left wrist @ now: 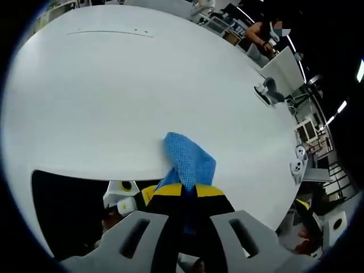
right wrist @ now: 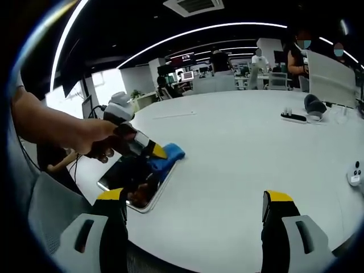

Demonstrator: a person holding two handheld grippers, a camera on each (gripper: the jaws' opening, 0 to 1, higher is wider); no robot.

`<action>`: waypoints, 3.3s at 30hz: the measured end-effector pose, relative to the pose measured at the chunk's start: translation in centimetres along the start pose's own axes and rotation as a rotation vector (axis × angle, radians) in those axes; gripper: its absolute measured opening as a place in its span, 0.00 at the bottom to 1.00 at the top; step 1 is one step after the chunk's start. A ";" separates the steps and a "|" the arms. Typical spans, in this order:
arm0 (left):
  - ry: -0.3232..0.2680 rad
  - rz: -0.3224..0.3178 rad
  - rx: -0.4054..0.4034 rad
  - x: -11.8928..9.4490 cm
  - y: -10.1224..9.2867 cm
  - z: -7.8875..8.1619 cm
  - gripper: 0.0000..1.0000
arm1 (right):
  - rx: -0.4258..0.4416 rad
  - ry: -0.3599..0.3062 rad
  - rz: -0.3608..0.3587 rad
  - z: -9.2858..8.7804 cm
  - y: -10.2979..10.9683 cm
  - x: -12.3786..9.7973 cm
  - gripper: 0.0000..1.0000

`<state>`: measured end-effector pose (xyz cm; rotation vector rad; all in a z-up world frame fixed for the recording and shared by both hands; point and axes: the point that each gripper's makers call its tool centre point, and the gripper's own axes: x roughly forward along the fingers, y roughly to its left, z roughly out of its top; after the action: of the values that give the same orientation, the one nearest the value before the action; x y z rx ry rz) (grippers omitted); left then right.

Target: Wipe the mirror surface with the cleaning cloth until all visible marks leave the cleaned area.

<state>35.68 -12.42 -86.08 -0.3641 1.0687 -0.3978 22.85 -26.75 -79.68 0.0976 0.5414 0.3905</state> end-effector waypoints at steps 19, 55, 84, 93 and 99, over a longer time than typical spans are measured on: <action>0.003 -0.005 0.006 -0.3 0.0 -0.6 0.03 | -0.001 -0.006 0.000 0.1 0.0 0.0 0.99; 0.024 -0.039 -0.018 -1.6 -0.3 -3.5 0.03 | -0.005 -0.019 0.001 0.3 0.1 -0.1 0.99; 0.025 -0.049 -0.030 -1.8 -0.2 -3.7 0.03 | -0.008 -0.016 0.001 0.2 0.1 -0.2 0.99; 0.030 -0.052 -0.036 -2.0 0.1 -3.7 0.03 | -0.008 -0.013 0.000 0.2 0.2 -0.1 0.99; 0.027 -0.053 -0.035 -2.1 0.2 -3.7 0.03 | -0.009 -0.012 -0.001 0.2 0.1 -0.1 0.99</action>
<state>31.54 -11.58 -86.14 -0.4195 1.0949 -0.4330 22.86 -26.65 -79.44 0.0915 0.5276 0.3914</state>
